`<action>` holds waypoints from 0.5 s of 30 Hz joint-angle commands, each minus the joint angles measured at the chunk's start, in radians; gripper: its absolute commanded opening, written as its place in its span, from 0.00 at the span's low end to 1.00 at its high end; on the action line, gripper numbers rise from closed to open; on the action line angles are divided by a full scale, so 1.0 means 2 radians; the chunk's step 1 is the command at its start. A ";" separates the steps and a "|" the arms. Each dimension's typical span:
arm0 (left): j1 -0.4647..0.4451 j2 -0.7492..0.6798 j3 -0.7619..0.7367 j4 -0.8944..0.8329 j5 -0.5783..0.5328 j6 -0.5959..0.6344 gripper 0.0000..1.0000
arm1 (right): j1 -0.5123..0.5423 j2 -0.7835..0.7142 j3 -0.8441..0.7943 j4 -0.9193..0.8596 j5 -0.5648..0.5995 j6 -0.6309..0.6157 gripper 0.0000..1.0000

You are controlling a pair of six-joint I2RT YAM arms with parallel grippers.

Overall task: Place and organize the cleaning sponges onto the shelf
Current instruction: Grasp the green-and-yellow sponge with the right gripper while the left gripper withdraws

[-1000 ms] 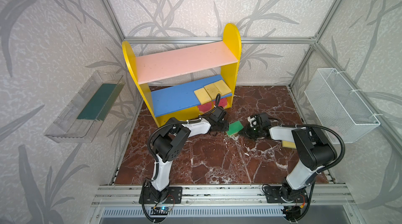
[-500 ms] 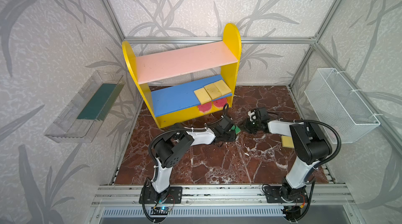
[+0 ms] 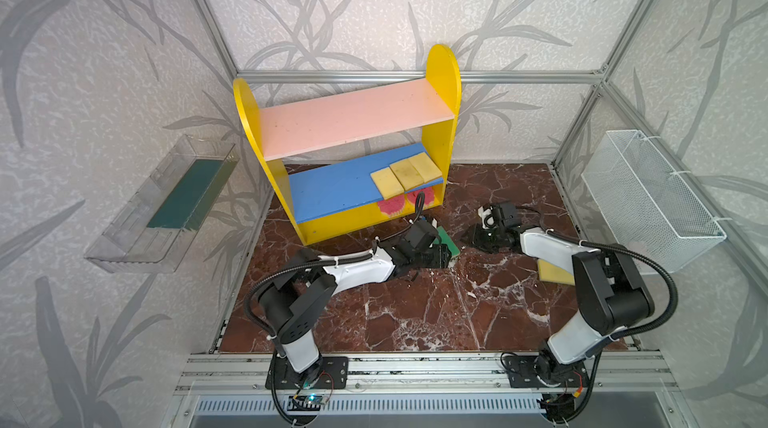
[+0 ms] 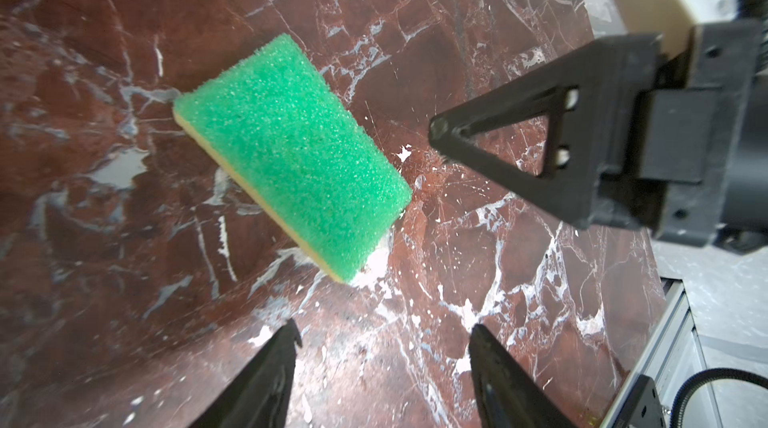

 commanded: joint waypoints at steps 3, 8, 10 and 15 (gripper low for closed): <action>0.002 -0.040 -0.050 0.014 -0.019 -0.008 0.70 | 0.013 -0.024 0.024 -0.063 0.006 -0.074 0.50; 0.003 -0.101 -0.100 0.002 -0.044 -0.007 0.76 | 0.062 0.001 0.079 -0.168 0.024 -0.170 0.62; 0.004 -0.128 -0.122 -0.004 -0.062 -0.007 0.79 | 0.079 0.000 0.083 -0.176 0.049 -0.184 0.67; 0.008 -0.202 -0.186 -0.009 -0.096 -0.014 0.88 | 0.097 0.005 0.093 -0.186 0.060 -0.213 0.76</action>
